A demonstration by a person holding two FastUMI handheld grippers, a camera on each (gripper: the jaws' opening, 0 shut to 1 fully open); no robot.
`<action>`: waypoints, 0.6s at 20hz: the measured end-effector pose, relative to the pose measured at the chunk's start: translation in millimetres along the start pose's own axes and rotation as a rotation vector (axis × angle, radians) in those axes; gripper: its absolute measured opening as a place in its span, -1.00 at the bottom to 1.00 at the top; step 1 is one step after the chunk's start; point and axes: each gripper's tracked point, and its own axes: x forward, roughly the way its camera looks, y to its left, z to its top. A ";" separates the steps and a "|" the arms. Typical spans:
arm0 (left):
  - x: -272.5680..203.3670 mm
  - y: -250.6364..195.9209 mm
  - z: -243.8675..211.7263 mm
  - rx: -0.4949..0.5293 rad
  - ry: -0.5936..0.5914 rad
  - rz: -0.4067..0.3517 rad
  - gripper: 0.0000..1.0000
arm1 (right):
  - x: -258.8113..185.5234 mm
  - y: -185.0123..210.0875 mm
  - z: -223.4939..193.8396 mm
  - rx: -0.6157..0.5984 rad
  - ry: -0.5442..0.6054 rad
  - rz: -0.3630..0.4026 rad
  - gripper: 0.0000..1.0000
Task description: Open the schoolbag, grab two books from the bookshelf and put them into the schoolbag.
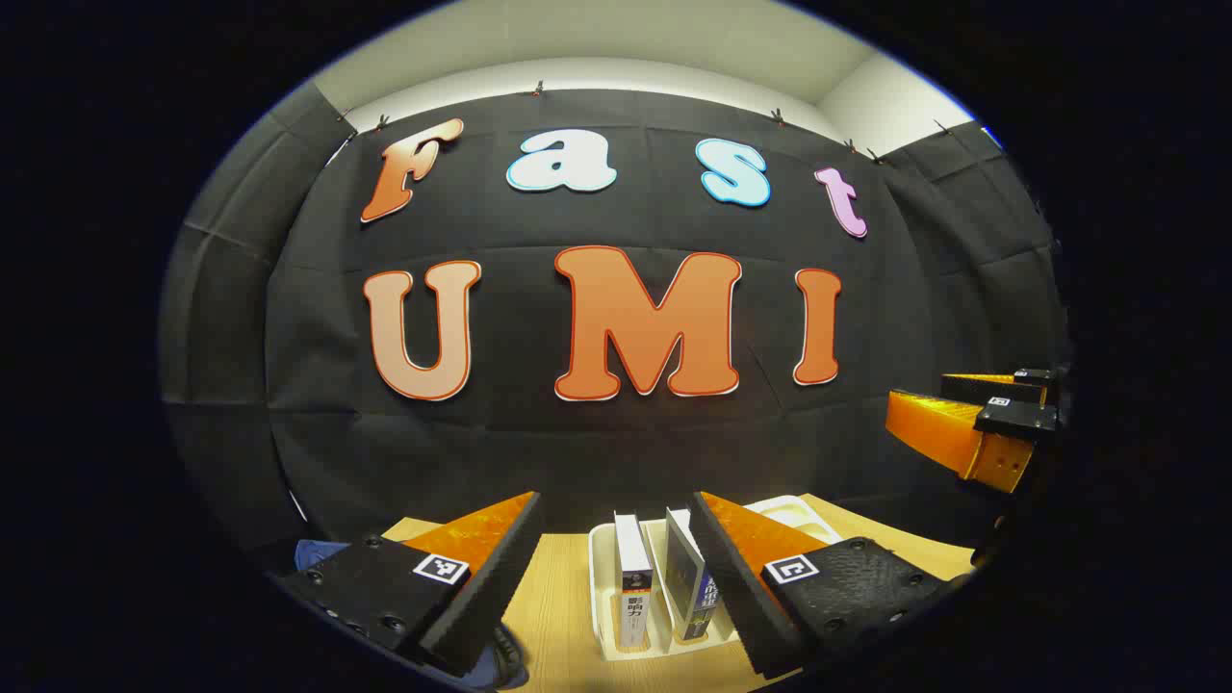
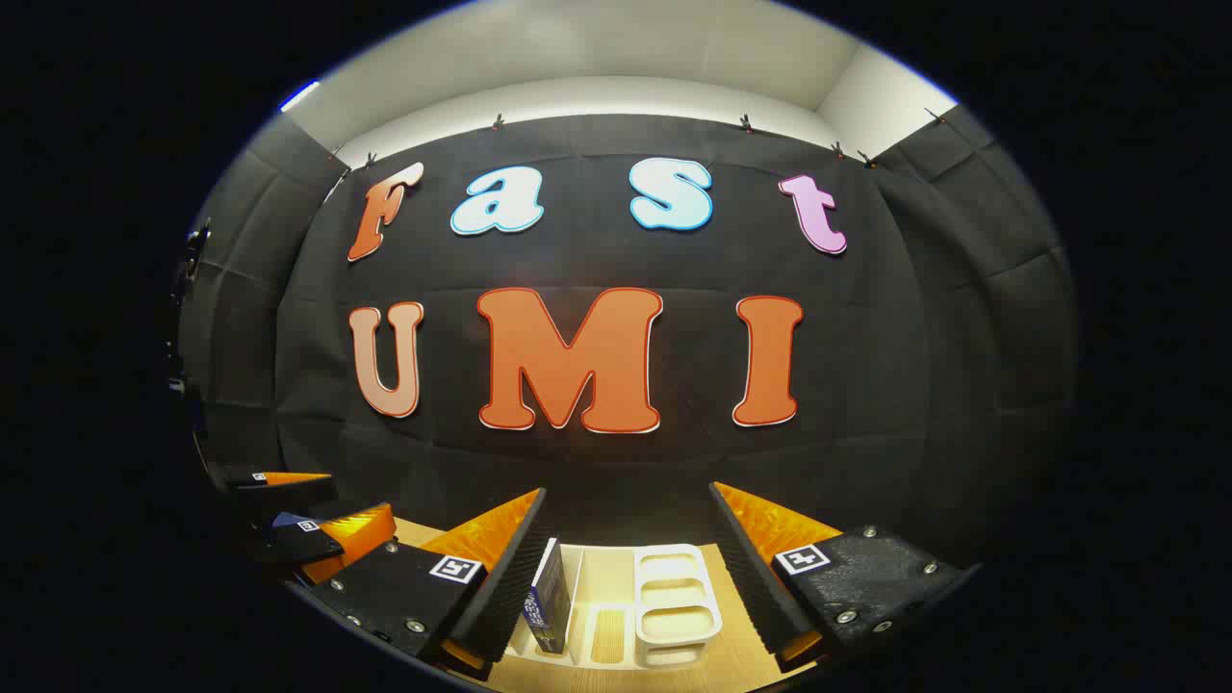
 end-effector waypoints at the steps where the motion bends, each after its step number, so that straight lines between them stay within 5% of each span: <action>1: 0.2 0.4 0.0 0.002 0.000 0.000 0.91 | 0.7 -0.4 -0.4 0.000 0.001 -0.004 0.89; 12: 5.4 12.1 -7.0 0.011 0.021 0.001 0.92 | 6.9 6.3 -1.4 -0.026 -0.001 -0.033 0.90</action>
